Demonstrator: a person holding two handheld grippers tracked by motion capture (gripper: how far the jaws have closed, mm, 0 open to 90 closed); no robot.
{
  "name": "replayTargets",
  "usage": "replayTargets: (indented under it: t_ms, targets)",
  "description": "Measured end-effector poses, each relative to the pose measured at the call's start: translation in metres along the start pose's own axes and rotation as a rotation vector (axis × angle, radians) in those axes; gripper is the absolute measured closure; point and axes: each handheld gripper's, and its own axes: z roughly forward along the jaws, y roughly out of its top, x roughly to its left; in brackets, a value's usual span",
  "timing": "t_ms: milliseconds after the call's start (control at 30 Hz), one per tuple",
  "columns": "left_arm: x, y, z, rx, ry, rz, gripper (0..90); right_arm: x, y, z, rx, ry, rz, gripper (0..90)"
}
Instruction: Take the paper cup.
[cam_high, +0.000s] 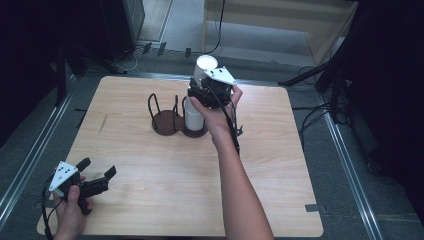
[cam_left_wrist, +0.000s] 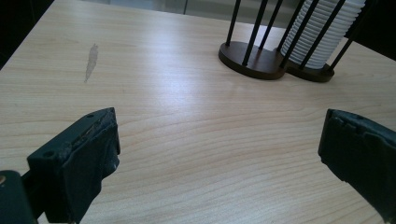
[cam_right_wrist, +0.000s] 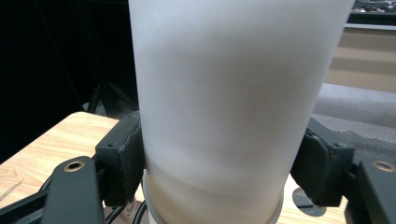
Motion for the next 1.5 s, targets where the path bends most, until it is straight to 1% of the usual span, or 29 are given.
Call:
replayTargets:
  t_ms: [133,200,333,400,467,633,800,867,967,1000,1033,1133,1233,1267,1367,1433,1500]
  targets:
    - [0.0,0.0,0.0,0.001,0.003,-0.002,0.0,-0.005,0.002,-0.008,0.002,0.001,0.0,26.5]
    - [0.0,0.0,0.0,-0.001,0.003,-0.003,0.0,-0.007,0.004,-0.015,0.0,0.001,0.006,26.5]
    - [0.0,0.0,0.0,-0.001,0.004,-0.005,0.0,-0.012,0.005,-0.027,-0.012,-0.001,-0.014,26.5]
    - [0.0,0.0,0.0,-0.002,0.005,-0.005,0.0,-0.015,0.004,-0.034,-0.013,-0.007,-0.007,26.5]
    - [0.0,0.0,0.0,-0.002,0.006,-0.006,0.0,-0.018,0.003,-0.039,-0.014,-0.003,-0.004,26.5]
    - [0.0,0.0,0.0,-0.001,0.008,-0.002,0.0,-0.027,-0.003,-0.056,-0.013,-0.019,-0.013,26.5]
    - [0.0,0.0,0.0,-0.001,0.01,-0.004,0.0,-0.035,-0.016,-0.072,-0.004,-0.022,-0.012,26.5]
    - [0.0,0.0,0.0,-0.001,0.01,-0.003,0.0,-0.039,-0.024,-0.078,-0.002,-0.022,-0.015,26.6]
    - [0.0,0.0,0.0,-0.001,0.011,-0.007,0.0,-0.044,-0.035,-0.087,0.005,-0.017,-0.005,26.6]
    - [0.0,0.0,0.0,-0.001,0.011,-0.007,0.0,-0.044,-0.035,-0.087,0.005,-0.017,-0.005,26.6]
    - [0.0,0.0,0.0,-0.001,0.01,-0.008,0.0,-0.047,-0.044,-0.093,0.008,-0.021,-0.01,26.6]
    - [0.0,0.0,0.0,-0.002,0.011,-0.009,0.0,-0.052,-0.054,-0.1,0.01,-0.031,-0.01,26.6]
    - [0.0,0.0,0.0,-0.003,0.014,-0.007,0.0,-0.057,-0.064,-0.108,0.015,-0.034,0.001,26.6]
    - [0.0,0.0,-0.001,-0.002,0.017,-0.009,0.0,-0.059,-0.068,-0.11,0.014,-0.032,0.0,26.6]
    - [0.001,0.0,-0.001,-0.001,0.016,-0.013,0.0,-0.063,-0.08,-0.116,0.018,-0.049,-0.001,26.6]
    - [0.001,0.0,-0.001,-0.002,0.018,-0.018,0.0,-0.065,-0.087,-0.118,0.027,-0.045,0.011,26.6]
    - [0.001,0.0,-0.002,0.0,0.02,-0.017,0.0,-0.067,-0.095,-0.121,0.032,-0.048,0.009,26.6]
